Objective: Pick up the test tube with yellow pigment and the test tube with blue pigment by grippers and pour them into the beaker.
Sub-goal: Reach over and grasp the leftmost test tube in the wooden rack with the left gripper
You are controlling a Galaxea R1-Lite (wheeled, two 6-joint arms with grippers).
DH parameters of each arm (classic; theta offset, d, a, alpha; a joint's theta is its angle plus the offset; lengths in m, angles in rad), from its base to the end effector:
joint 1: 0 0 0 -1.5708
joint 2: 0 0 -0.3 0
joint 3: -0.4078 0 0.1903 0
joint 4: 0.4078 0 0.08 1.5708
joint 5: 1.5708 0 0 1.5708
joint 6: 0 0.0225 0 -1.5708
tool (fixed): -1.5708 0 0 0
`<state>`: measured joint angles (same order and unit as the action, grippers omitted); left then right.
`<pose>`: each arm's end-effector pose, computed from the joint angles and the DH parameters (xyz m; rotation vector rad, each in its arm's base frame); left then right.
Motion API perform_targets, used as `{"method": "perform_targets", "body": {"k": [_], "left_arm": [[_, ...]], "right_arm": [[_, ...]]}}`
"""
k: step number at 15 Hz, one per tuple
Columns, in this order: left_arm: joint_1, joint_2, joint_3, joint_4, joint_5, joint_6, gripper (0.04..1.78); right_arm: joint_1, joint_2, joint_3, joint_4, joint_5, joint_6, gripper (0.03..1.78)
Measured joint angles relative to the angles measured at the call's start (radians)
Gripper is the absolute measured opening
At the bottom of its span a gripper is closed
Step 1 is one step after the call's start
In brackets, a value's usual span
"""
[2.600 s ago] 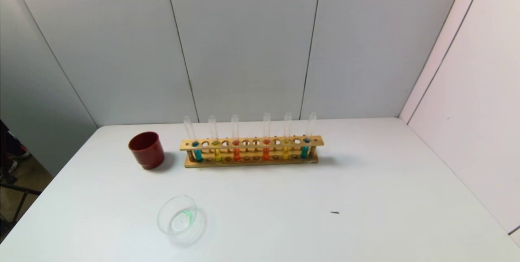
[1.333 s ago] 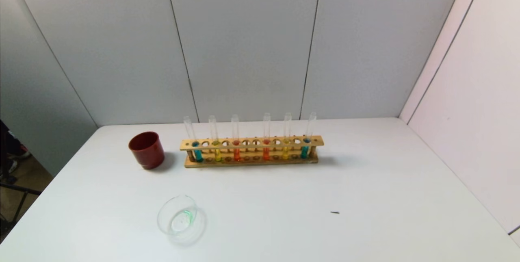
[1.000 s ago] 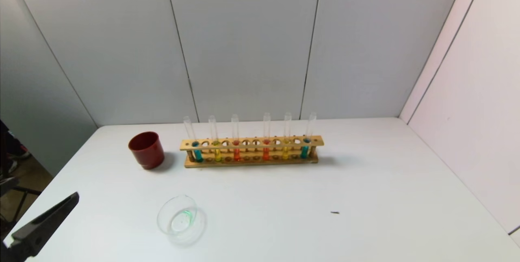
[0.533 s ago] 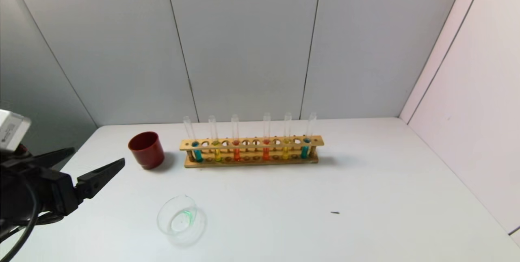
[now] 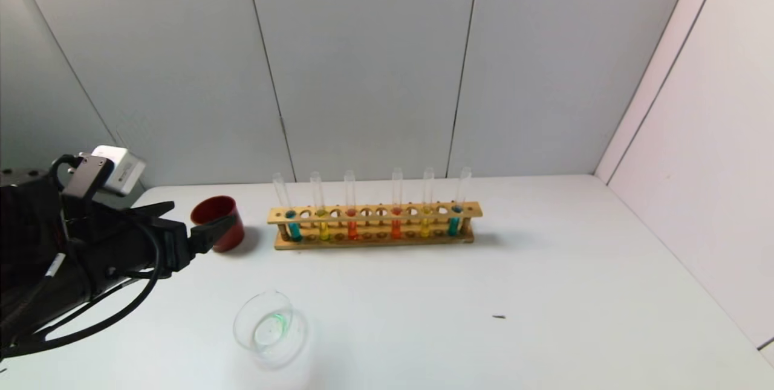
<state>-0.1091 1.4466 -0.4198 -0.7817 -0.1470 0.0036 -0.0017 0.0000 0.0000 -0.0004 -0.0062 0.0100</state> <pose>0.2154 -0.0269 0.1625 -0.0011 0.2453 -0.2553 -0.0228 -0.0001 0.0755 0.0100 -0.0004 -0.0079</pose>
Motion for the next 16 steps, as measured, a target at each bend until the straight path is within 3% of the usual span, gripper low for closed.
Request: {"method": "perform_targets", "body": {"k": [3,7,13,16], "left_arm": [[-0.047,0.091,-0.022,-0.076,0.028,-0.031,1.75],[-0.139,0.199,-0.051,-0.124,0.142,-0.033,1.75],[-0.160,0.396,-0.116,-0.318,0.224,-0.033,1.75],[-0.163,0.466,-0.159,-0.343,0.230,-0.035,1.75]], "right_arm": [[0.000,0.000,0.000,0.000,0.000,0.000,1.70],[0.000,0.000,0.000,0.000,0.000,0.000,1.70],[0.000,0.000,0.000,0.000,0.000,0.000,1.70],[0.000,0.000,0.000,0.000,0.000,0.000,1.70]]}}
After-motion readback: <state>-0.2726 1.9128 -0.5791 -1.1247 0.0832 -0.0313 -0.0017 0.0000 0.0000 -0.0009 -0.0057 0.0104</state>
